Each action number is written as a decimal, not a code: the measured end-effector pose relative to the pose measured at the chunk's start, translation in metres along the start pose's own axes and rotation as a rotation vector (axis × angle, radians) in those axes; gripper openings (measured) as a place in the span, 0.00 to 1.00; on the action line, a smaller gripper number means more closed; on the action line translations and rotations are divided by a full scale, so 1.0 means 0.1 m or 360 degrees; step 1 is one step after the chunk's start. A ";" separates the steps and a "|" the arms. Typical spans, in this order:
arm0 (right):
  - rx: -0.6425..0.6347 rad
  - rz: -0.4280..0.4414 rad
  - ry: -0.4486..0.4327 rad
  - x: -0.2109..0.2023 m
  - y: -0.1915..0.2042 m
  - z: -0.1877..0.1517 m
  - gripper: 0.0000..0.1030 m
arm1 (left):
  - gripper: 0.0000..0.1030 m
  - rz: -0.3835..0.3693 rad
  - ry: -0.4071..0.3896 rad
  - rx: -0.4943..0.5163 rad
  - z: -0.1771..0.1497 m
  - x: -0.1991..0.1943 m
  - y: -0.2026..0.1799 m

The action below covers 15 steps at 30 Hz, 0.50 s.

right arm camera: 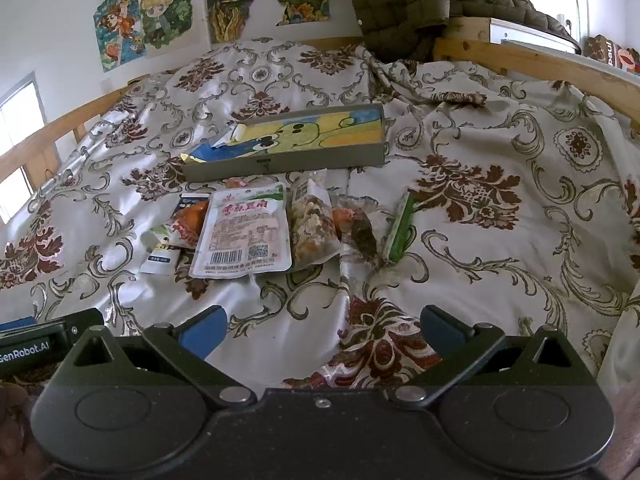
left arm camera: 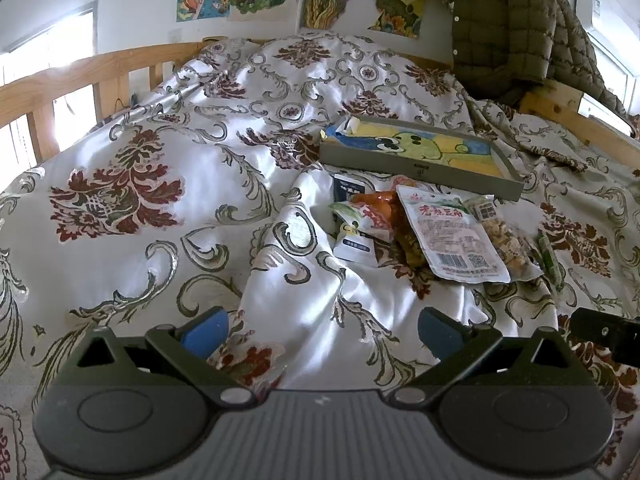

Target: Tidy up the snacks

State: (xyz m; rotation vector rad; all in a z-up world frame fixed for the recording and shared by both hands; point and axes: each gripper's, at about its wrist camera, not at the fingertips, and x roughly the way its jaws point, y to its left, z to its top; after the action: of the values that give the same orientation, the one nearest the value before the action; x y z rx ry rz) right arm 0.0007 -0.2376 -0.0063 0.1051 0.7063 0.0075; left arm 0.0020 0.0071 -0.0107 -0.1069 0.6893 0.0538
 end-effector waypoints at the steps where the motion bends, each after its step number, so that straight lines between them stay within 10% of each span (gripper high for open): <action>1: 0.0000 0.0000 0.0002 0.00 0.01 0.00 0.99 | 1.00 0.0001 0.0001 -0.0001 0.00 0.00 0.00; 15: 0.0007 0.0003 0.0006 0.01 -0.01 0.00 0.99 | 1.00 0.0022 0.0010 0.0005 0.00 0.02 0.01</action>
State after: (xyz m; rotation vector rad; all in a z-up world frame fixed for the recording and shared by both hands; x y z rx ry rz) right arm 0.0014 -0.2385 -0.0064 0.1101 0.7103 0.0080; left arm 0.0036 0.0079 -0.0116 -0.0991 0.6967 0.0655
